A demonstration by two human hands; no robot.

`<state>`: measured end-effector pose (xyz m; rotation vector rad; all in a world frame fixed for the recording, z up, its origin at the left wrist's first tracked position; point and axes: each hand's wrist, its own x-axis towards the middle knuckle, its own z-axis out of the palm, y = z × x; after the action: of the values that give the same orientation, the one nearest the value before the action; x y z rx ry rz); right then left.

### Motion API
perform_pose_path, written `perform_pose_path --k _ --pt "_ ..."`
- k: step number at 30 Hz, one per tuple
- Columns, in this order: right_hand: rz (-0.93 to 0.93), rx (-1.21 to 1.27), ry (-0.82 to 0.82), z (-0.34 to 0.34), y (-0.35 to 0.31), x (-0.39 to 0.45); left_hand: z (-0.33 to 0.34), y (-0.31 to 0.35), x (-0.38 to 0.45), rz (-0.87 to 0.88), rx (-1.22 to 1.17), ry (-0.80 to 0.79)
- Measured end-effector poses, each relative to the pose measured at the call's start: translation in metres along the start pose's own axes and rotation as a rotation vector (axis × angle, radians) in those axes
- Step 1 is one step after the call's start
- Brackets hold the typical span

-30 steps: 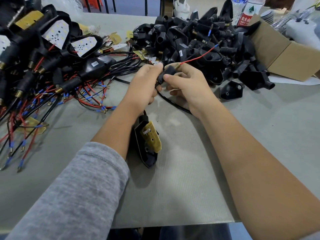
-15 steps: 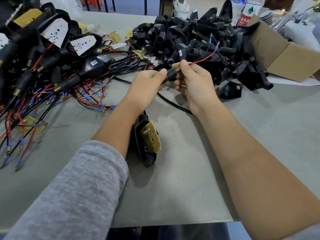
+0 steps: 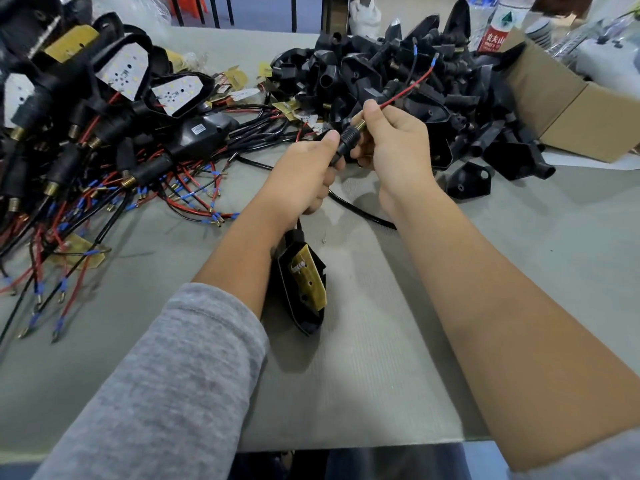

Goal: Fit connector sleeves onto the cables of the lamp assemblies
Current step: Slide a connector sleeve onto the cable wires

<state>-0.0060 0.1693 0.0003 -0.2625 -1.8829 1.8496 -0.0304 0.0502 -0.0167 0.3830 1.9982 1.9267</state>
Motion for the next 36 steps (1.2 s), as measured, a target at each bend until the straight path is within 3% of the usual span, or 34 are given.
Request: perform_pose_path --k 3,10,14,23,32,36 --pt "-0.001 0.019 0.009 0.005 -0.003 0.003 -0.001 0.0 0.0 -0.025 -0.02 -0.01" --pt "0.176 0.246 0.249 -0.01 -0.008 0.024 -0.002 0.0 -0.005 -0.083 -0.035 -0.132" --pt "0.167 0.303 0.29 -0.014 -0.003 0.024 -0.002 0.005 -0.006 -0.116 -0.088 -0.176" --pt "0.086 0.35 0.55 -0.005 0.005 0.023 -0.01 0.001 -0.009 -0.132 -0.14 -0.243" --pt "0.059 0.43 0.521 0.0 0.007 0.021 -0.015 0.005 -0.01 -0.204 -0.253 -0.261" --pt "0.123 0.458 0.483 0.001 0.008 0.022 -0.015 0.004 -0.008 -0.231 -0.239 -0.198"
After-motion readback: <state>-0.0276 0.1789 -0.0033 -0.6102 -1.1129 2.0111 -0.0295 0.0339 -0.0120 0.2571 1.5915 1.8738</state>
